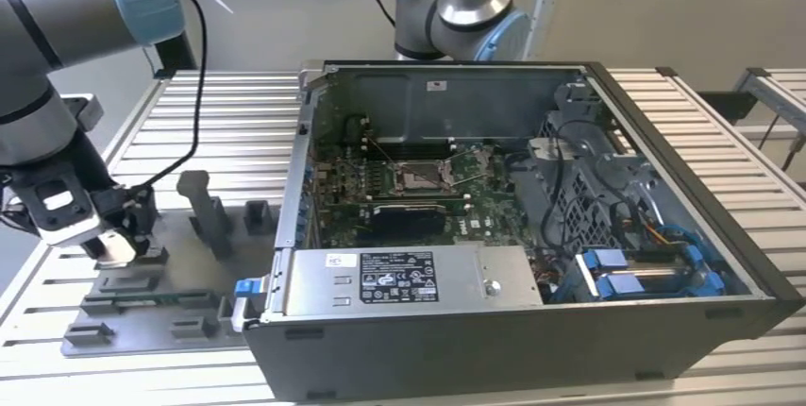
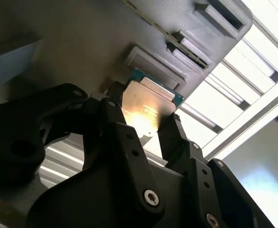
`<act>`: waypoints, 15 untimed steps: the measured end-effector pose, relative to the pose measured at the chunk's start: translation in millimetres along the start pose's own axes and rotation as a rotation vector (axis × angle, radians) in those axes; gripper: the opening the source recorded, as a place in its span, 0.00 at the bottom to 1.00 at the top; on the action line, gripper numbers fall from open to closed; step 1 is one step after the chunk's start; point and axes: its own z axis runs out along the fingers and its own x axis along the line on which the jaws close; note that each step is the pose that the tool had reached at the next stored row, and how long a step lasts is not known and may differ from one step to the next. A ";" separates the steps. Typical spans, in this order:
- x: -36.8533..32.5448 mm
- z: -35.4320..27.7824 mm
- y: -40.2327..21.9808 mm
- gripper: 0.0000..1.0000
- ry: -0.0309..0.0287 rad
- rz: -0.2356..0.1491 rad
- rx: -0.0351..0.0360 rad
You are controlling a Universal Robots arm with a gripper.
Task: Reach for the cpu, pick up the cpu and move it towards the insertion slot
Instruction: 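Pick up the cpu and move it towards the insertion slot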
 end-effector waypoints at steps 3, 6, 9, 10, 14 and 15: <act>0.0 -5.2 0.2 0.00 0.0000 0.000 0.0000; 0.0 -10.5 0.4 0.00 0.0001 0.000 0.0000; -0.1 -14.7 0.6 0.00 0.0000 0.000 0.0000; -0.1 -16.3 0.6 0.00 -0.0001 0.000 0.0000; -0.1 -24.4 0.9 0.00 0.0000 0.000 0.0001; -0.1 -26.8 1.0 0.00 0.0000 0.000 -0.0001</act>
